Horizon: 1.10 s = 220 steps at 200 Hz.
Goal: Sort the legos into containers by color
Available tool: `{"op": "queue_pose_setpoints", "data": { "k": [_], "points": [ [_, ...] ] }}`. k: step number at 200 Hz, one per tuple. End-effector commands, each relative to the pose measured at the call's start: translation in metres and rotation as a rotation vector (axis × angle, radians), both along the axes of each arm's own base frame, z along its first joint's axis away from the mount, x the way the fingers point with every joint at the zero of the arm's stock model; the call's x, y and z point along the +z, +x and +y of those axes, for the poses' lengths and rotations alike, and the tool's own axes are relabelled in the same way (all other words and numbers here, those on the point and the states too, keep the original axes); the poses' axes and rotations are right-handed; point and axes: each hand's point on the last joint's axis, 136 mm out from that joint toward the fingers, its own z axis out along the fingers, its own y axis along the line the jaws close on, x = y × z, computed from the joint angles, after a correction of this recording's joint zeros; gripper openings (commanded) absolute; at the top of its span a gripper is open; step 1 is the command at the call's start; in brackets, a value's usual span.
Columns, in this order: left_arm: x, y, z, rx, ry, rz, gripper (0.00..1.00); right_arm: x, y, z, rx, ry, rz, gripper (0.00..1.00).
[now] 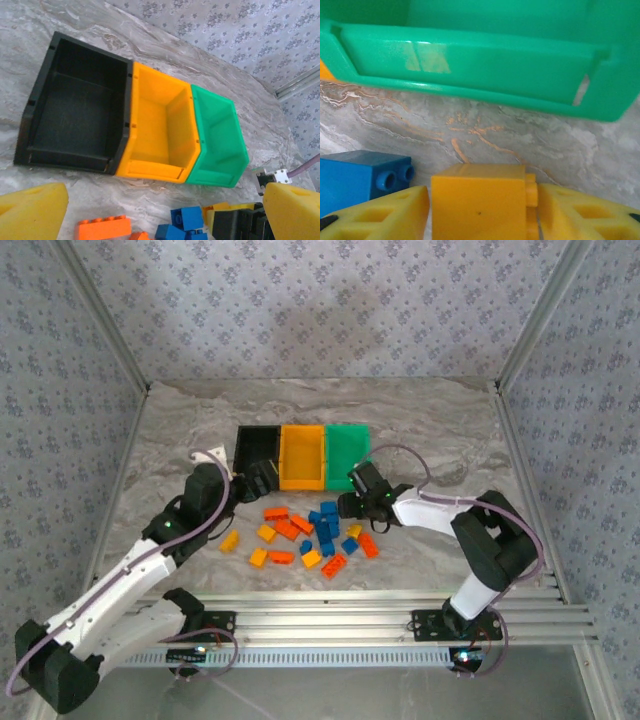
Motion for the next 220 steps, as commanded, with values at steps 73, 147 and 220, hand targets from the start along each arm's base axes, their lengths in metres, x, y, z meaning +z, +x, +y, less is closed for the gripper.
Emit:
{"op": "queue_pose_setpoints", "data": {
  "k": [73, 147, 220],
  "points": [
    [-0.038, -0.03, 0.048, 0.114, 0.149, 0.142, 0.99, 0.088, 0.011, 0.002, -0.02, 0.023, -0.192, 0.36],
    [-0.074, -0.053, 0.079, 0.23, 0.22, 0.322, 1.0, 0.089, 0.115, 0.007, -0.195, -0.052, -0.161, 0.46],
    [-0.113, -0.067, 0.085, 0.238, 0.272, 0.485, 0.99, 0.13, 0.114, 0.017, -0.205, 0.051, -0.244, 0.78]
  ]
}}
